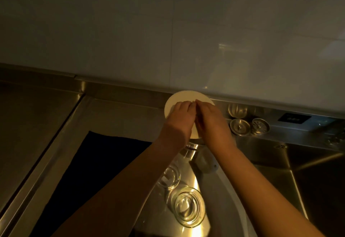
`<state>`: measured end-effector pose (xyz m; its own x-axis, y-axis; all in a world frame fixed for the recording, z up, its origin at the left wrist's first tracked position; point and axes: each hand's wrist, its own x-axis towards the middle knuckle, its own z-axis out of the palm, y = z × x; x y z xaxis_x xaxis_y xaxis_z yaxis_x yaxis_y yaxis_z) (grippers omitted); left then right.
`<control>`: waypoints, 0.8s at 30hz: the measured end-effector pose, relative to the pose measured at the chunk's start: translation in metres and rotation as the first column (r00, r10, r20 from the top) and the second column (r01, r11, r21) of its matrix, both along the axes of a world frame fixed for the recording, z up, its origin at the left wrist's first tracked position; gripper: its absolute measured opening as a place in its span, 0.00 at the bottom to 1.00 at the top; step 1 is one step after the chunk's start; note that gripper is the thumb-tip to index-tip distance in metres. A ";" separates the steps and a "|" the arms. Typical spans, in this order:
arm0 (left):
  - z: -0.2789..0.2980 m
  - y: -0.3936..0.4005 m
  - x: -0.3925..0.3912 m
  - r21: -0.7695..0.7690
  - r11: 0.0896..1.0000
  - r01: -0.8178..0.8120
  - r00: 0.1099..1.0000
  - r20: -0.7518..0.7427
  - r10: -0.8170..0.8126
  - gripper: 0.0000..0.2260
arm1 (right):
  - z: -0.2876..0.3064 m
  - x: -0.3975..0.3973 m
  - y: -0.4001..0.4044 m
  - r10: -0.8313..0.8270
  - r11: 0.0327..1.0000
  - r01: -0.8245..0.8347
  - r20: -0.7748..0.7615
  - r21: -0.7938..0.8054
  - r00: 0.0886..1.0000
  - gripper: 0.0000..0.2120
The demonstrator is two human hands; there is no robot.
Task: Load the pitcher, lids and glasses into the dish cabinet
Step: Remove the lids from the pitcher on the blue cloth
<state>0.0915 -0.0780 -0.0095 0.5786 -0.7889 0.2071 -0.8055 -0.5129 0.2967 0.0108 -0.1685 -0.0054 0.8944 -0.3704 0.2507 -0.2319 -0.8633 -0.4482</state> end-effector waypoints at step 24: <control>-0.099 0.135 0.123 -0.057 0.995 -0.088 0.975 -0.210 0.074 0.18 | -0.088 0.147 0.099 0.216 0.968 -0.243 -0.291 -0.058 0.932 0.26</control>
